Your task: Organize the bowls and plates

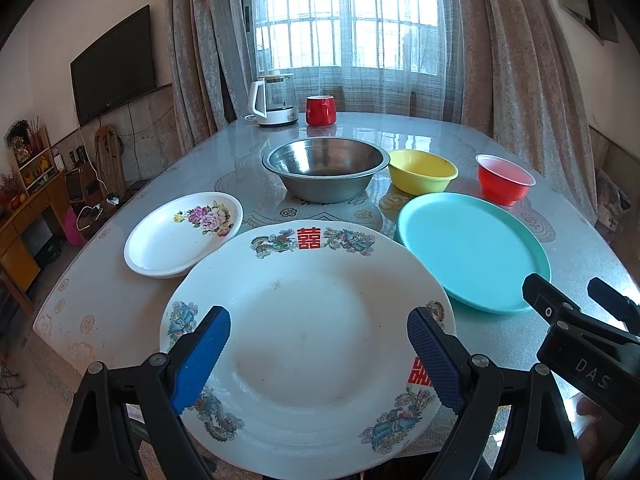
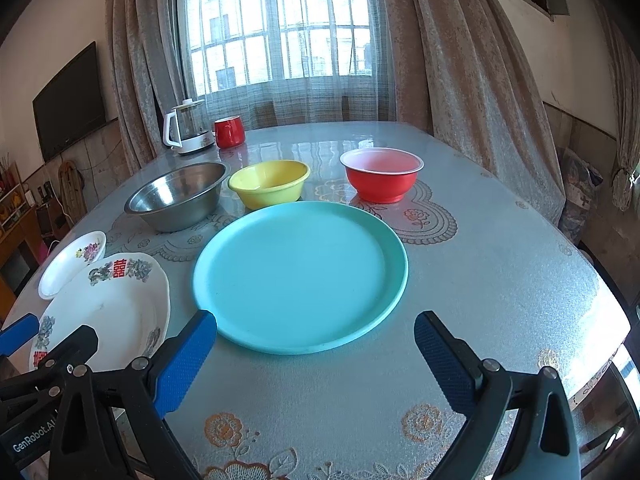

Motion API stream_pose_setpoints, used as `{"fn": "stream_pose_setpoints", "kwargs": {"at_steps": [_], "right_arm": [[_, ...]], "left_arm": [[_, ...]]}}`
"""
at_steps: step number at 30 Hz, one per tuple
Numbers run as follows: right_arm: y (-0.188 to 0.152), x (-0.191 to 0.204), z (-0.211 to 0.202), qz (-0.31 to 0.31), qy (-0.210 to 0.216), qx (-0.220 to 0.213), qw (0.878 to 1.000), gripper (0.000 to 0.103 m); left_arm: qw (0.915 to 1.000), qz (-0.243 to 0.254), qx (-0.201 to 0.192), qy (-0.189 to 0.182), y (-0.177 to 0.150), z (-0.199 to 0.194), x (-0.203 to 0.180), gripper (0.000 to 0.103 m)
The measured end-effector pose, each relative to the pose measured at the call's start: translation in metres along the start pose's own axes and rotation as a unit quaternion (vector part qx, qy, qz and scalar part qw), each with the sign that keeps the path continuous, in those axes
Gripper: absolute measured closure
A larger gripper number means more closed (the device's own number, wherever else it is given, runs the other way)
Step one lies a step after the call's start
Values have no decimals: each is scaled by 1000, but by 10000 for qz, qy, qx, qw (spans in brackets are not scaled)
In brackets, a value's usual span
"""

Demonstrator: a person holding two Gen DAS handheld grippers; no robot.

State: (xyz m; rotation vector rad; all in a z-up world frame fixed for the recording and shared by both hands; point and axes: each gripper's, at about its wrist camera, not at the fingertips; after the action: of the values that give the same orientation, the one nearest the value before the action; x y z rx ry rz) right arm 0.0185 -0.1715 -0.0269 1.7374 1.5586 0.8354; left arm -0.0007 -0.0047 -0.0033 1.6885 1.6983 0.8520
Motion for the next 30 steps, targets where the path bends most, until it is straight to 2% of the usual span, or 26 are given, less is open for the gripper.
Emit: {"fn": "stream_pose_setpoints", "kwargs": {"at_steps": [25,30], "right_arm": [[-1,-7,2,76,-16,8,10000,2],[0,-12,5,125,72,48,9999,2]], "left_arm": [[10000,55,34,-31,-1,1,-4,12],[9996,162,131,-203,5,4,-7,12]]}}
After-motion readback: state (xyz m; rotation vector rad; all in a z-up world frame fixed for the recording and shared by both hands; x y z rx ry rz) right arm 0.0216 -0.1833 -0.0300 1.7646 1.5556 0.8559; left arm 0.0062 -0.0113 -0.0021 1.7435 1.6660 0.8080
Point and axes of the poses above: each gripper's, at about its wrist camera, not at the fingertips, and z roughly the way its jaws point, x to its left, y to its top, and after that the axes turned 1 degree about -x, right-handed
